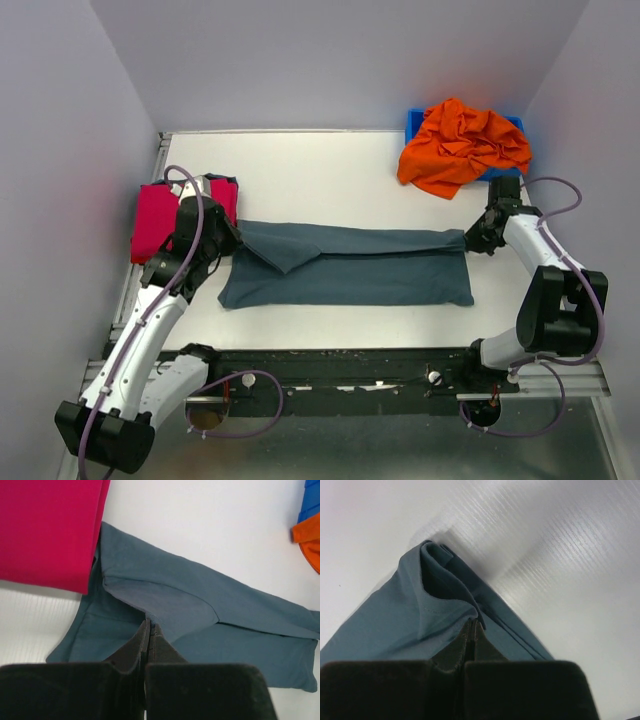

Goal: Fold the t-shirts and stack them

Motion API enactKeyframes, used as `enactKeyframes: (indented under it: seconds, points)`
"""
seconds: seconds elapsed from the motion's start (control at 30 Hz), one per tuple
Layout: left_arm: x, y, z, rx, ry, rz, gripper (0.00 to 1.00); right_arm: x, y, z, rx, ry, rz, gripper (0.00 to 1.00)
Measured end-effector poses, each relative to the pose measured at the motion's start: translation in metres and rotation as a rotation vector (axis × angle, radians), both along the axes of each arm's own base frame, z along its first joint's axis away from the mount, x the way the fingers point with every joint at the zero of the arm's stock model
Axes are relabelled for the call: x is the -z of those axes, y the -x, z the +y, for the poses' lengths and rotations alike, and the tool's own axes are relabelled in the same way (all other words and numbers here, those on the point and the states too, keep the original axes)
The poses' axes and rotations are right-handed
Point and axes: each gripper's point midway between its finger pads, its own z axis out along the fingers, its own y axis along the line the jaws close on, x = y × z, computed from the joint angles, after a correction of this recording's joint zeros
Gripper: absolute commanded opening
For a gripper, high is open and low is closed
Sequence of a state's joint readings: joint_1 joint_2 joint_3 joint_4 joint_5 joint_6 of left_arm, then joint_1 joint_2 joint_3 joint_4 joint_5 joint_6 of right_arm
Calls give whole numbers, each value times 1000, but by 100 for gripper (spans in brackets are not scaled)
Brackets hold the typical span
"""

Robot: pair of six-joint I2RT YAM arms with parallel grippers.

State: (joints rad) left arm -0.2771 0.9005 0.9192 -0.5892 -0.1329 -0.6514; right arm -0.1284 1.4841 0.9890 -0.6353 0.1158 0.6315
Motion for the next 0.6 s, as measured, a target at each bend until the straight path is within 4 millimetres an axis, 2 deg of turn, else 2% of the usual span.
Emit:
enactKeyframes:
  seconds: [0.27, 0.3, 0.4, 0.6]
  points:
    - [30, 27, 1, 7, 29, 57, 0, 13, 9, 0, 12, -2, 23, 11]
    - [36, 31, 1, 3, 34, 67, 0, 16, 10, 1, 16, -3, 26, 15]
    - [54, 38, 2, -12, 51, 106, 0, 19, 13, 1, 25, -7, 32, 37]
    - [71, 42, -2, -29, 95, 141, 0, 7, 12, 0, 20, 6, -38, 41]
